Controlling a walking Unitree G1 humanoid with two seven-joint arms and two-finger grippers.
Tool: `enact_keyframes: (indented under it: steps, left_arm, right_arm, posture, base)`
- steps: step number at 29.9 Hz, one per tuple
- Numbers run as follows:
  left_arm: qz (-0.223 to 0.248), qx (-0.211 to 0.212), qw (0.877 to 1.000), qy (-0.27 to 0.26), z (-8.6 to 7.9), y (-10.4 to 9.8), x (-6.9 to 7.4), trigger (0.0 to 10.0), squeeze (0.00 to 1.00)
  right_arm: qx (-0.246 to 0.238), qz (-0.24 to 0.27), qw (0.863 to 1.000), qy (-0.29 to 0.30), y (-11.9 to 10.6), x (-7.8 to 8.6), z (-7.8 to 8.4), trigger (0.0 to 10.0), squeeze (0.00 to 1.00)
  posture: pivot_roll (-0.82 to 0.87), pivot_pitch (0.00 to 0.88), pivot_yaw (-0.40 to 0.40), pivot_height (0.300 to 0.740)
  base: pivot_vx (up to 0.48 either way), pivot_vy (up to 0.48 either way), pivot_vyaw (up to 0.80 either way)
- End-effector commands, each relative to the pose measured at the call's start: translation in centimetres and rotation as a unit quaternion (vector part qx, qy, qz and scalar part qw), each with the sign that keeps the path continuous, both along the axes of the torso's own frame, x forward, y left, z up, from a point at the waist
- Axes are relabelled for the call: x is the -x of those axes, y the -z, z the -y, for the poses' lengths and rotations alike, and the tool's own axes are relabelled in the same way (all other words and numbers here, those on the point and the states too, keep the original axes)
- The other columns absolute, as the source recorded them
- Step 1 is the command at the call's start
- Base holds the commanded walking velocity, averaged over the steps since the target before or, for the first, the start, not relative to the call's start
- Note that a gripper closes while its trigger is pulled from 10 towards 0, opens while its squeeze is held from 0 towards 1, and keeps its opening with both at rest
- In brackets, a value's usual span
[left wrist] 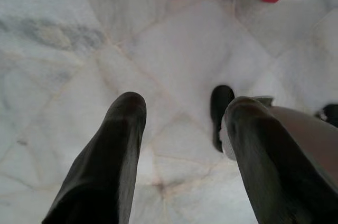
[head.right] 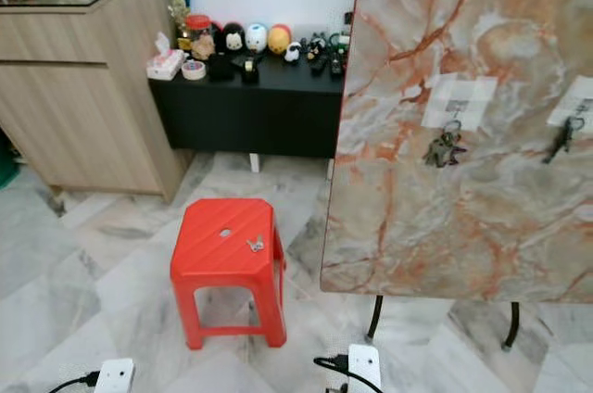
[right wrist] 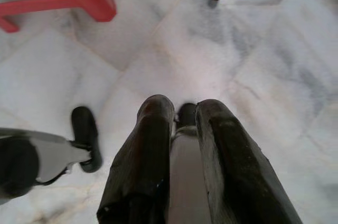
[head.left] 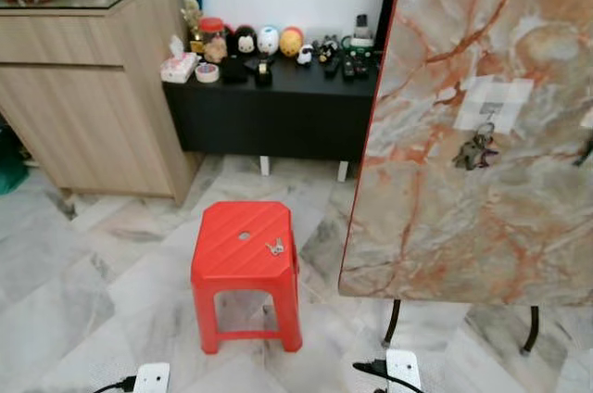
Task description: Hang keys on a hook
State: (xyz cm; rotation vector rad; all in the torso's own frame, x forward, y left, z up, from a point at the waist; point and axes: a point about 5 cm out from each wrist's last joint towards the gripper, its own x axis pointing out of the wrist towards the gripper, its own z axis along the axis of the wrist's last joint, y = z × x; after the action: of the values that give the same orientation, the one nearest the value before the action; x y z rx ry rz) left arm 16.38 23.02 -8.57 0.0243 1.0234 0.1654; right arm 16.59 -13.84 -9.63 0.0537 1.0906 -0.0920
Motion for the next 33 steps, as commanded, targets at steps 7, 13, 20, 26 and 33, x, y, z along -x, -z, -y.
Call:
enact_keyframes:
  steps: [7, 13, 20, 26, 33]
  left_arm:
    - [-0.007, -0.005, 1.000, -0.009, -0.48, 0.06, 0.39, 10.0, 0.00]
    - [-0.007, -0.005, 1.000, -0.009, -0.51, 0.05, 0.39, 10.0, 0.00]
    - [-0.007, -0.006, 1.000, -0.008, -0.54, 0.06, 0.42, 10.0, 0.00]
    - [-0.008, -0.006, 1.000, -0.008, -0.51, 0.10, 0.50, 10.0, 0.00]
    - [-0.010, -0.006, 1.000, -0.006, -0.48, 0.13, 0.55, 10.0, 0.00]
  right_arm:
    - [-0.004, 0.004, 1.000, -0.003, -0.13, -0.29, -0.56, 10.0, 0.00]
    - [-0.004, 0.004, 1.000, -0.004, -0.13, -0.29, -0.62, 10.0, 0.00]
    - [-0.004, 0.003, 1.000, -0.004, -0.11, -0.24, -0.64, 10.0, 0.00]
    - [-0.002, 0.001, 1.000, -0.007, -0.08, -0.18, -0.60, 10.0, 0.00]
    - [0.001, 0.000, 1.000, -0.011, -0.07, -0.15, -0.56, 10.0, 0.00]
  posture:
    - [0.06, 0.000, -0.014, 0.728]
    - [0.06, 0.000, -0.010, 0.728]
    - [0.05, 0.000, -0.005, 0.728]
    - [0.06, 0.000, -0.006, 0.728]
    - [0.06, 0.000, -0.003, 0.728]
  base:
    - [0.000, 0.442, 0.00]
    - [0.000, 0.444, 0.00]
    - [0.000, 0.449, 0.00]
    - [0.000, 0.449, 0.00]
    - [0.000, 0.446, 0.00]
